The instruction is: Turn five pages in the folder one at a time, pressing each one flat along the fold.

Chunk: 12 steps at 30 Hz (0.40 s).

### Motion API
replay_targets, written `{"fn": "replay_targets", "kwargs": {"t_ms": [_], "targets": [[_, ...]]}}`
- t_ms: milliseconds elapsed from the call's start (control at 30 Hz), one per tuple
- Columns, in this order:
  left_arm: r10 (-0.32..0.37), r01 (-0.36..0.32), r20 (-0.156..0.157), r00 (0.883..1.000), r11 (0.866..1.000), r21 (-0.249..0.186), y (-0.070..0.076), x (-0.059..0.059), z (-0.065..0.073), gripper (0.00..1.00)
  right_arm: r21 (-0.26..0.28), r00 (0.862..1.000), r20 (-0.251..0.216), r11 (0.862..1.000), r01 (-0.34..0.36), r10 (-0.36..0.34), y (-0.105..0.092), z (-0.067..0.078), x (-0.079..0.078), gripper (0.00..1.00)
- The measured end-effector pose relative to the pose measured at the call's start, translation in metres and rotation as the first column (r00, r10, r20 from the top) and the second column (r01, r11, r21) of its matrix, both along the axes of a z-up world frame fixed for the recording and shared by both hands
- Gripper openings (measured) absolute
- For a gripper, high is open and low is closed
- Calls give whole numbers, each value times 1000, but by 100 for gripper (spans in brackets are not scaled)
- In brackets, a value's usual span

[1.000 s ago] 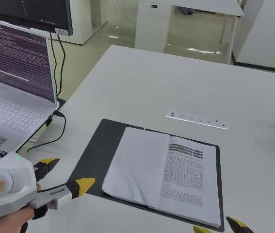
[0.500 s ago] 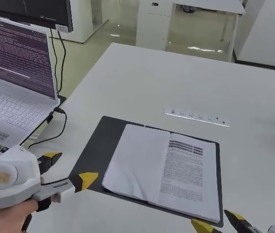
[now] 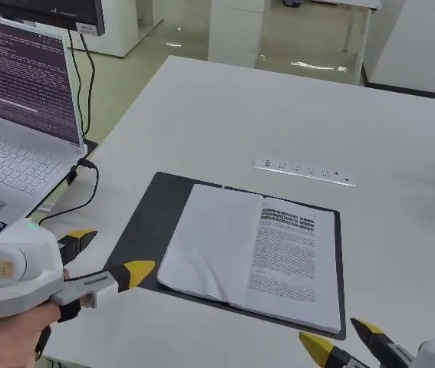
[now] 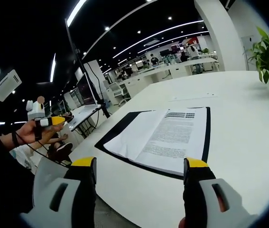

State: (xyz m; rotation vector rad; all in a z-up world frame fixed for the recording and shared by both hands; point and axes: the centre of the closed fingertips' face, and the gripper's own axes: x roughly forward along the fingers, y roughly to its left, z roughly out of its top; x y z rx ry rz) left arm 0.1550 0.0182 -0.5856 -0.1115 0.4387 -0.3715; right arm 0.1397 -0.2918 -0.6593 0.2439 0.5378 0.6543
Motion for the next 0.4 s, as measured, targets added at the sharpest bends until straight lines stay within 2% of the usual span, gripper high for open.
{"fn": "replay_targets", "kwargs": {"t_ms": [400], "targets": [[-12, 12, -3, 1000, 1000, 8, 3, 3, -2, 73, -7, 1000, 0, 1000, 2, -2, 1, -1, 1, 75]]}}
